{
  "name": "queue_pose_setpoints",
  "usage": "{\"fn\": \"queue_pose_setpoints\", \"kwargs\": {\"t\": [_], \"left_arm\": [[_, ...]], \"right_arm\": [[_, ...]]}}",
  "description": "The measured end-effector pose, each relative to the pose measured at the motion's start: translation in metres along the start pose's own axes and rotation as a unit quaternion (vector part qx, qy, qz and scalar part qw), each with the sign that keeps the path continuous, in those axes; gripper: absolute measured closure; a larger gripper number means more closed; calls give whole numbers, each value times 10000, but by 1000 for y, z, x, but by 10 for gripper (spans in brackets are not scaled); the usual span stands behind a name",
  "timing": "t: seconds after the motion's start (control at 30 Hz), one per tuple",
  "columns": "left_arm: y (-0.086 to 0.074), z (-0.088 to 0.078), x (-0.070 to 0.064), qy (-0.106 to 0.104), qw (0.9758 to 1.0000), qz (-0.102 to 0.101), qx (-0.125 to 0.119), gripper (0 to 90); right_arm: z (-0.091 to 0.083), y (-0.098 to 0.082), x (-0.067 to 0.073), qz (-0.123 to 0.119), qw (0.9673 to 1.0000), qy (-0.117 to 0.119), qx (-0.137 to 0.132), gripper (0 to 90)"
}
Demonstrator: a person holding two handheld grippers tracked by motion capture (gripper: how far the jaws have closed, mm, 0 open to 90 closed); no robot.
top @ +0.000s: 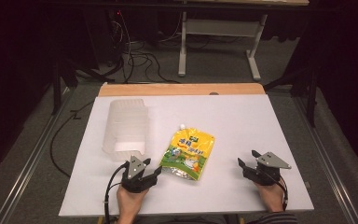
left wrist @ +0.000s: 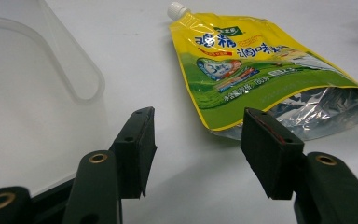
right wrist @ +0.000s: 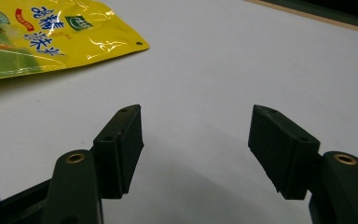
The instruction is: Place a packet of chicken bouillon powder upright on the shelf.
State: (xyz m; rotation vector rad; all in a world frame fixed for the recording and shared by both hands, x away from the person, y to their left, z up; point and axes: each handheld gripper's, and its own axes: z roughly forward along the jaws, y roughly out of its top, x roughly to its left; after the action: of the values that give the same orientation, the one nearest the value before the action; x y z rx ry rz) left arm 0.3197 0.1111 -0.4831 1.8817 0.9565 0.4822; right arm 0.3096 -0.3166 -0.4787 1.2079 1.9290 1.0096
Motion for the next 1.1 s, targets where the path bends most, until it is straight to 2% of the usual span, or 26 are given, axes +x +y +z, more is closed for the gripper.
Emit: {"fn": "queue_pose_setpoints", "kwargs": {"t": [0.43,0.7,1.1], "left_arm": [[0,0,0,17,10000,9,7,431],[-1,-2,1,-66,9999,-12,-87,442],[1,-5,5,-124,9996,-140,-193,441]], "right_arm": [[0,0,0,-8,10000,16,-13,356],[0,0,0,-29,10000,68,39,372],[1,1,0,-5,10000,59,67,362]]}}
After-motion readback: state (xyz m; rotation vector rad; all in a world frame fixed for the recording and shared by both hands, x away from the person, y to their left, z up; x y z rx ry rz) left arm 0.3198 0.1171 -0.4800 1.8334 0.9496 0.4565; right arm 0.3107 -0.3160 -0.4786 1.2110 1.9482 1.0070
